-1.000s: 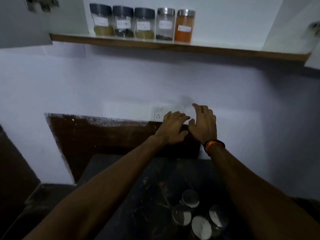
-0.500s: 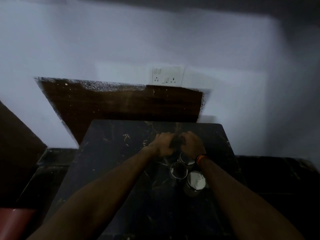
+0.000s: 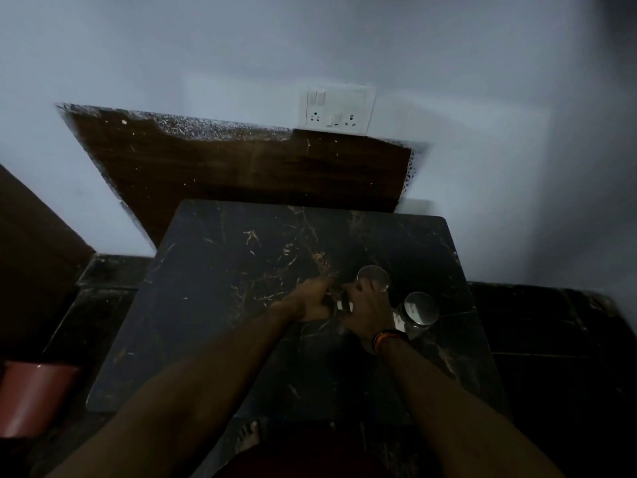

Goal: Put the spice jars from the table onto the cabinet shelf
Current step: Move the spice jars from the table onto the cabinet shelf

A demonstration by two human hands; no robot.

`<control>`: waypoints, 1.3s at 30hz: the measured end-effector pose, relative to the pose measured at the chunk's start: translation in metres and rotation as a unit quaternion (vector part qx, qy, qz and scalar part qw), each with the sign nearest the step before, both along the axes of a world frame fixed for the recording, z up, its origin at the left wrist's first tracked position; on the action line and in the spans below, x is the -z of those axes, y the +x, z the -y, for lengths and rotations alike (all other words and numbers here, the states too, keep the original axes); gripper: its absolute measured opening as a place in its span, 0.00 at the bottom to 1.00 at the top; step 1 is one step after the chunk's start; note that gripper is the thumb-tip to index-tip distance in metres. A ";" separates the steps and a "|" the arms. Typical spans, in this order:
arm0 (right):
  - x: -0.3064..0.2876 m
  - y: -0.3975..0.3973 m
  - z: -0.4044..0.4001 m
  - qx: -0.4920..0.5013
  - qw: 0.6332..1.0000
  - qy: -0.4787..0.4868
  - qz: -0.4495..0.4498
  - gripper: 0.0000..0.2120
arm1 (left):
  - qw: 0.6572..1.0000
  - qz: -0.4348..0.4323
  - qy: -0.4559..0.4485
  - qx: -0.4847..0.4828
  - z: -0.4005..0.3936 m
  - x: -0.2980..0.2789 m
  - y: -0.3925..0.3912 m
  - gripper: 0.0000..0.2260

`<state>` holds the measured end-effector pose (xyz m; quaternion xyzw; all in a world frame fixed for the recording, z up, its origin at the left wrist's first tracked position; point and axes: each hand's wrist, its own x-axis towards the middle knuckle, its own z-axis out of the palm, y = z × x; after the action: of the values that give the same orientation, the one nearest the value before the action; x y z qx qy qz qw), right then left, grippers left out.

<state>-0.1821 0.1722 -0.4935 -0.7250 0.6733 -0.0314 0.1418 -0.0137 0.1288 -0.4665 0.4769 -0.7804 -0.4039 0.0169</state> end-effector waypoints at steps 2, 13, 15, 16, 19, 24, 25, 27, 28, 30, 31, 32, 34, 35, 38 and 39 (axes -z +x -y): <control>0.001 0.001 -0.003 -0.002 1.000 -0.003 -0.016 0.25 | 1.000 -0.001 0.013 -0.013 -0.004 0.003 0.003 0.19; 0.007 0.012 0.005 -0.029 0.991 0.028 -0.128 0.33 | 0.994 -0.031 0.053 -0.094 -0.008 0.027 0.020 0.25; 0.009 0.015 0.007 -0.035 0.991 0.025 -0.125 0.31 | 0.987 -0.047 0.069 -0.137 -0.009 0.032 0.025 0.24; 0.011 0.017 0.008 -0.034 0.993 0.027 -0.113 0.30 | 0.983 -0.058 0.081 -0.157 -0.009 0.034 0.027 0.23; 0.012 0.021 0.010 -0.026 0.997 0.034 -0.056 0.32 | 0.957 -0.110 0.138 -0.228 -0.012 0.043 0.035 0.18; -0.008 0.026 0.023 -0.029 0.991 0.058 0.113 0.32 | 0.885 -0.189 0.208 -0.372 -0.018 0.050 0.042 0.10; -0.014 0.026 0.027 -0.031 0.987 0.069 0.142 0.33 | 0.866 -0.203 0.227 -0.396 -0.020 0.049 0.043 0.12; -0.027 0.024 0.036 -0.042 0.978 0.081 0.186 0.36 | 0.813 -0.246 0.283 -0.446 -0.023 0.046 0.044 0.16; -0.033 0.023 0.039 -0.057 0.974 0.083 0.201 0.37 | 0.781 -0.270 0.316 -0.465 -0.025 0.046 0.044 0.18; -0.045 0.022 0.046 -0.095 0.965 0.092 0.228 0.37 | 0.714 -0.324 0.383 -0.489 -0.027 0.043 0.044 0.22; -0.051 0.021 0.048 -0.105 0.958 0.102 0.246 0.36 | 0.679 -0.354 0.412 -0.494 -0.027 0.042 0.044 0.23; -0.056 0.021 0.050 -0.111 0.952 0.111 0.263 0.36 | 0.648 -0.386 0.435 -0.491 -0.028 0.041 0.044 0.24; -0.062 0.021 0.053 -0.117 0.943 0.115 0.290 0.37 | 0.605 -0.440 0.463 -0.475 -0.029 0.037 0.045 0.26; -0.064 0.020 0.055 -0.116 0.940 0.113 0.302 0.38 | 0.591 -0.461 0.467 -0.469 -0.030 0.035 0.045 0.27; -0.067 0.019 0.058 -0.095 0.925 0.113 0.351 0.41 | 0.551 -0.520 0.459 -0.463 -0.031 0.029 0.046 0.26; -0.067 0.019 0.058 -0.089 0.919 0.114 0.366 0.41 | 0.541 -0.534 0.452 -0.466 -0.032 0.028 0.046 0.25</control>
<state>-0.1632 0.1138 -0.4265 -0.6989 0.5059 -0.2052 0.4620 0.0326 0.1604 -0.4943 0.4137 -0.0081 -0.8183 0.3989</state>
